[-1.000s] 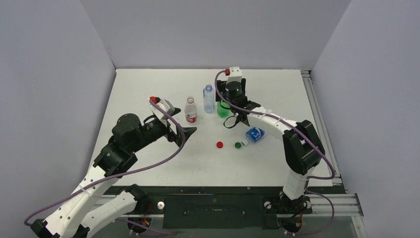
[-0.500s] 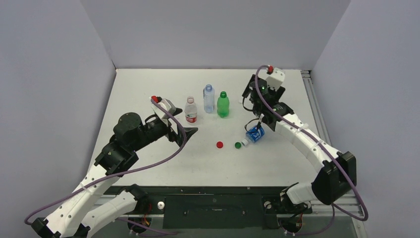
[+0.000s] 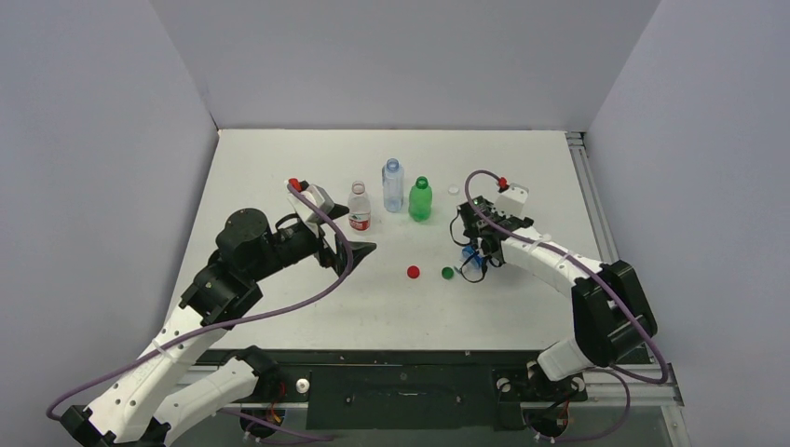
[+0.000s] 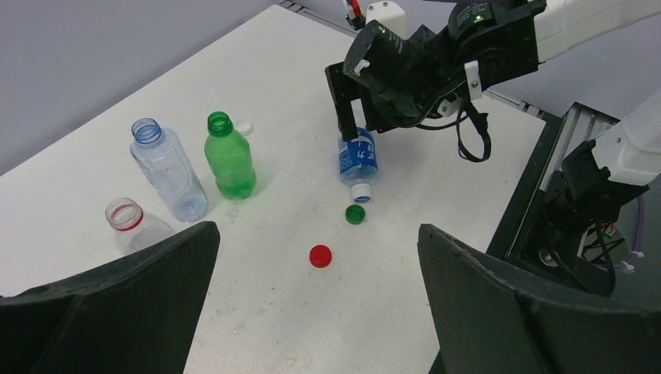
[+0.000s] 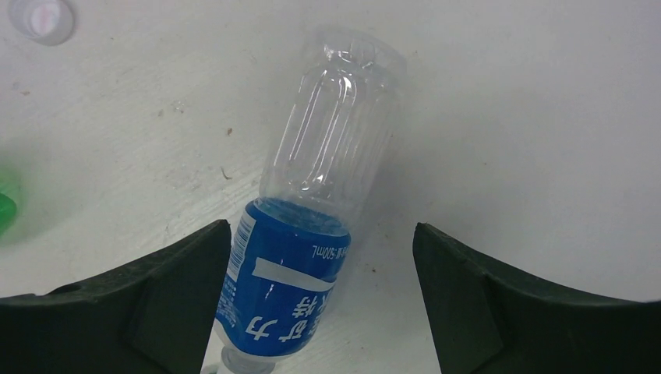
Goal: Unscrew the bottle caps
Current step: Place the plastic bottle at the center of the board, then pick up the plastic bottle at the center of the board.
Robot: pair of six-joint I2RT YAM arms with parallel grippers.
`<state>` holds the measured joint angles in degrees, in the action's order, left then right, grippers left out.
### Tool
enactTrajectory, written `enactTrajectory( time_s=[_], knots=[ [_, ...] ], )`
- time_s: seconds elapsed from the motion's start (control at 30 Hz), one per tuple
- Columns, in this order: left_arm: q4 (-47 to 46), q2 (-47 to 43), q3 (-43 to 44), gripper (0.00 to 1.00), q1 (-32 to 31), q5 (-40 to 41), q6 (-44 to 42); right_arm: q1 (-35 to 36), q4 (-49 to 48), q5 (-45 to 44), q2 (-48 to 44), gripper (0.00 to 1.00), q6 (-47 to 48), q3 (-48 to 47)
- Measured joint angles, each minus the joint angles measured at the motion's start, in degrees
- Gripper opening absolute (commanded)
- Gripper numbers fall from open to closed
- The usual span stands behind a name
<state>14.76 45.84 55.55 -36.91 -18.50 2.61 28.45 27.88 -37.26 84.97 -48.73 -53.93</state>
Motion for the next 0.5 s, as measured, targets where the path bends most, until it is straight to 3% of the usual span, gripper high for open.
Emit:
enactTrajectory(
  time_s=[0.33,0.4,0.5],
  knots=[
    [-0.1,0.0,0.1,0.97,0.0,-1.1,0.2,-0.3,-8.3,2.7,7.2,0.76,-2.6,3.4],
    [-0.3,0.0,0.1,0.96,0.0,-1.3,0.2,-0.3,-9.6,3.6,9.2,0.72,-3.0,3.9],
    [-0.4,0.0,0.1,0.97,0.0,-1.5,0.2,-0.3,-11.6,4.7,12.3,0.58,-3.4,3.9]
  ],
)
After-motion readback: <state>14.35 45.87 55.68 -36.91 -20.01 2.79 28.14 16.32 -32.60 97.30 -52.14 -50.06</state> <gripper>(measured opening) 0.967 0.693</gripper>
